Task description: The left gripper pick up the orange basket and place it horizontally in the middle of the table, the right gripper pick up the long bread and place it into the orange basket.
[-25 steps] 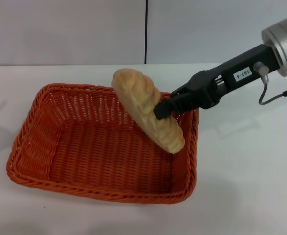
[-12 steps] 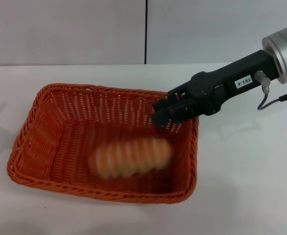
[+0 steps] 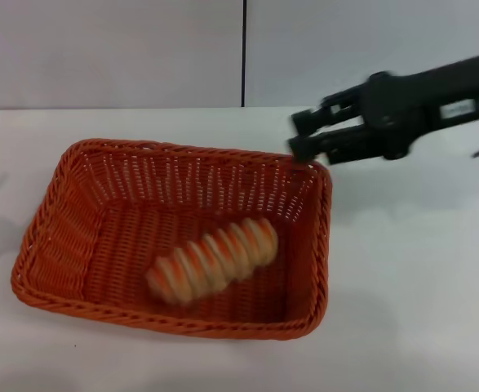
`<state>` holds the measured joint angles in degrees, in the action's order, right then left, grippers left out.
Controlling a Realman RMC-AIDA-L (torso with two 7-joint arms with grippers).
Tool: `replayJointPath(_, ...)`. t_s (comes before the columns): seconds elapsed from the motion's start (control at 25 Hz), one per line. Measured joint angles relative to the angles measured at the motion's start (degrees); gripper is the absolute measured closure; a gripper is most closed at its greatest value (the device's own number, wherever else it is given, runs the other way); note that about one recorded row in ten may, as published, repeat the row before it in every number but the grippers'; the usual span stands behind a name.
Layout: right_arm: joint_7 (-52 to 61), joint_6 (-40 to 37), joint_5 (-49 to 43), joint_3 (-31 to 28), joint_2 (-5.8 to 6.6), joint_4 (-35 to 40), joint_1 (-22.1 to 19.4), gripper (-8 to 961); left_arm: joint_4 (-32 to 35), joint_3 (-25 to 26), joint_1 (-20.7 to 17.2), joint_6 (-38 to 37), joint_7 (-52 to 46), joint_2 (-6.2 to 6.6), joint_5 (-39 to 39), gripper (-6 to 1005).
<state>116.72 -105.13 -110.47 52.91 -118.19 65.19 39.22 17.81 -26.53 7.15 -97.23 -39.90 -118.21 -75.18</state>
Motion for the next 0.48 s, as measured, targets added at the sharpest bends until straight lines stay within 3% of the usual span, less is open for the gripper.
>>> replayJointPath(0.08,-3.0,3.2,2.9,0.0,-0.58,6.4,-6.7,491,-0.1,0.0,-0.2,0.0,0.0,0.0,0.0,186)
replayJointPath(0.12,-3.0,3.2,2.9,0.0,-0.58,6.4,-6.7,491,-0.1,0.0,-0.4,0.0,0.0,0.02,0.0,186)
replayJointPath(0.16,-5.8,5.7,5.9,-0.3,-0.64,7.9,-11.5,491,-0.1,0.1,-0.8,-0.1,0.1,0.02,0.0,186)
replayJointPath(0.2,-5.8,5.7,5.9,-0.3,-0.64,7.9,-11.5,491,-0.1,0.1,-0.8,-0.1,0.1,0.02,0.0,186)
replayJointPath(0.28,-15.9,8.8,15.4,-4.7,-0.67,4.1,-19.7,491,-0.6,1.1,-1.7,-0.2,2.1,-0.05,0.1,186)
replayJointPath(0.4,-18.6,9.0,18.2,-6.2,-0.72,1.7,-21.1,491,-1.2,1.5,-1.9,-0.2,2.8,0.01,0.1,186)
replayJointPath(0.44,-24.5,9.2,22.8,-8.8,-0.76,-3.7,-23.1,491,-2.0,2.5,-2.1,-0.2,3.6,0.08,0.1,186)
replayJointPath(0.48,-24.5,9.2,22.8,-8.8,-0.76,-3.7,-23.1,491,-2.7,3.2,-2.1,-0.2,4.3,0.13,0.1,186)
